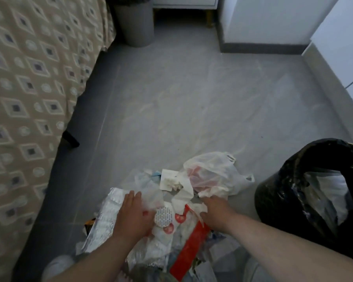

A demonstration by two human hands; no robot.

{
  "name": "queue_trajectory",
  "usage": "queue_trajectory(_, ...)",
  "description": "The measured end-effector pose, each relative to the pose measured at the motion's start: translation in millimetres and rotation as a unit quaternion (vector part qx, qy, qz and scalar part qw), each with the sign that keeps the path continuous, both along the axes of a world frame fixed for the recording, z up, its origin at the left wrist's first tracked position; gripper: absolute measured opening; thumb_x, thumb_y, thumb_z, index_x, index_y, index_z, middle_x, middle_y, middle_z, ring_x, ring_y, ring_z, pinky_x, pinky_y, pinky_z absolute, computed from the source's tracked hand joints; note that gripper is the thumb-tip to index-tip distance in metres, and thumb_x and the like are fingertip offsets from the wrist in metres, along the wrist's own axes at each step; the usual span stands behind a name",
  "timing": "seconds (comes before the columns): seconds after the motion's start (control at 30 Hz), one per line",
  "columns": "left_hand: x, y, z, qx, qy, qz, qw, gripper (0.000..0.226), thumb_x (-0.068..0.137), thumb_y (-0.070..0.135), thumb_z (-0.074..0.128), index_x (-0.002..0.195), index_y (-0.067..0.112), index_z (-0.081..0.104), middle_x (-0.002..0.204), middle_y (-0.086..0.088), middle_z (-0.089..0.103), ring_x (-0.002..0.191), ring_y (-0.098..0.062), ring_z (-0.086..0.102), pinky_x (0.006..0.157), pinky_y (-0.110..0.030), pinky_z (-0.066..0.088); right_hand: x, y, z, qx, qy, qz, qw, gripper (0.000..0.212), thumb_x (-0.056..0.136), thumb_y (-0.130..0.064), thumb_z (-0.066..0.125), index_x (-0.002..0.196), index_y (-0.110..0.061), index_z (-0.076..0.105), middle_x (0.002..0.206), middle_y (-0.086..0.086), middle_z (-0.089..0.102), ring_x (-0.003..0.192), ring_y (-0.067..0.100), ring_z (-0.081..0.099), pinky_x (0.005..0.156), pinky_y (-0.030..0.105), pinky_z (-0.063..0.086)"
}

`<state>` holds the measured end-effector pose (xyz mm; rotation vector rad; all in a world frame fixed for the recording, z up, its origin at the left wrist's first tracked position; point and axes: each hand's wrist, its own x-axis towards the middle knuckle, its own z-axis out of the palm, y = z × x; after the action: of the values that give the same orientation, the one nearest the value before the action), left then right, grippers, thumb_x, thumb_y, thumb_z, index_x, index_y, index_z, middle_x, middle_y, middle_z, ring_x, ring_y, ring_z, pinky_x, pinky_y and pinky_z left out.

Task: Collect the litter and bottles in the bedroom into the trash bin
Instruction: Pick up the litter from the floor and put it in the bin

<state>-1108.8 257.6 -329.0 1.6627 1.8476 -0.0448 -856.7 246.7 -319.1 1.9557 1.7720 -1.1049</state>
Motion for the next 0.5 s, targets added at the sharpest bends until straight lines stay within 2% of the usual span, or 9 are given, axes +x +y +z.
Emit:
queue_trajectory(0.07,3,11,-5,0.010,0.009,0.034,0.999,0.078,0.085,0.050,0.058,0.145,0.011,0.026,0.154,-0.011,0.026,0.142,-0.027,0.023,0.113,-0.040,0.027,-4,-6,-12,-0.021,0.003,-0.016,1.000,0.057,0.092,-0.042,0.044,0.145,-0.025,0.033,0.143,0.014,0.040,0.132,0.032,0.039,0.107,0.036,0.035)
queue_trajectory(0.13,6,24,-7,0.007,0.002,0.081,0.997,0.079,0.077,0.051,0.066,0.138,0.011,0.035,0.142,-0.011,0.040,0.130,-0.031,0.040,0.102,-0.043,0.040,-7,-13,-17,-0.042,0.006,-0.006,0.999,0.053,0.091,-0.038,0.045,0.141,-0.024,0.038,0.139,0.014,0.038,0.129,0.034,0.040,0.105,0.036,0.037)
queue_trajectory(0.2,7,36,-13,-0.023,0.008,0.101,0.995,0.080,0.072,0.051,0.069,0.135,0.015,0.036,0.137,-0.012,0.043,0.123,-0.033,0.045,0.096,-0.044,0.045,-7,-18,-20,-0.039,0.002,0.002,0.999,0.045,0.090,-0.029,0.048,0.133,-0.021,0.046,0.133,0.012,0.040,0.122,0.033,0.046,0.098,0.034,0.040)
queue_trajectory(0.27,7,44,-16,-0.060,0.043,0.080,0.994,0.068,0.068,0.050,0.064,0.126,0.020,0.043,0.123,-0.011,0.054,0.111,-0.034,0.054,0.087,-0.041,0.049,-3,-21,-23,-0.019,0.008,-0.004,1.000,0.034,0.089,-0.022,0.051,0.122,-0.018,0.051,0.128,0.010,0.043,0.116,0.030,0.050,0.091,0.031,0.041)
queue_trajectory(0.33,6,49,-20,-0.084,0.065,0.064,0.992,0.058,0.071,0.049,0.059,0.120,0.020,0.046,0.113,-0.013,0.059,0.105,-0.036,0.056,0.085,-0.039,0.049,3,-21,-23,-0.007,0.025,-0.016,1.000,0.020,0.088,-0.021,0.053,0.107,-0.022,0.051,0.124,0.008,0.048,0.111,0.026,0.052,0.085,0.028,0.039)
queue_trajectory(0.4,4,51,-26,-0.092,0.065,0.052,0.992,0.055,0.076,0.042,0.062,0.122,0.019,0.044,0.117,-0.016,0.054,0.110,-0.037,0.052,0.088,-0.039,0.046,10,-19,-20,0.009,0.041,-0.042,0.998,0.016,0.085,-0.023,0.056,0.098,-0.025,0.047,0.119,0.007,0.054,0.107,0.024,0.054,0.080,0.027,0.039)
queue_trajectory(0.5,3,51,-27,-0.081,0.123,-0.011,0.989,0.045,0.082,0.037,0.057,0.123,0.023,0.046,0.119,-0.013,0.050,0.112,-0.033,0.048,0.089,-0.040,0.044,17,-15,-15,0.039,0.079,-0.114,0.990,0.021,0.080,-0.024,0.061,0.101,-0.019,0.057,0.106,0.005,0.061,0.098,0.021,0.059,0.074,0.024,0.042)
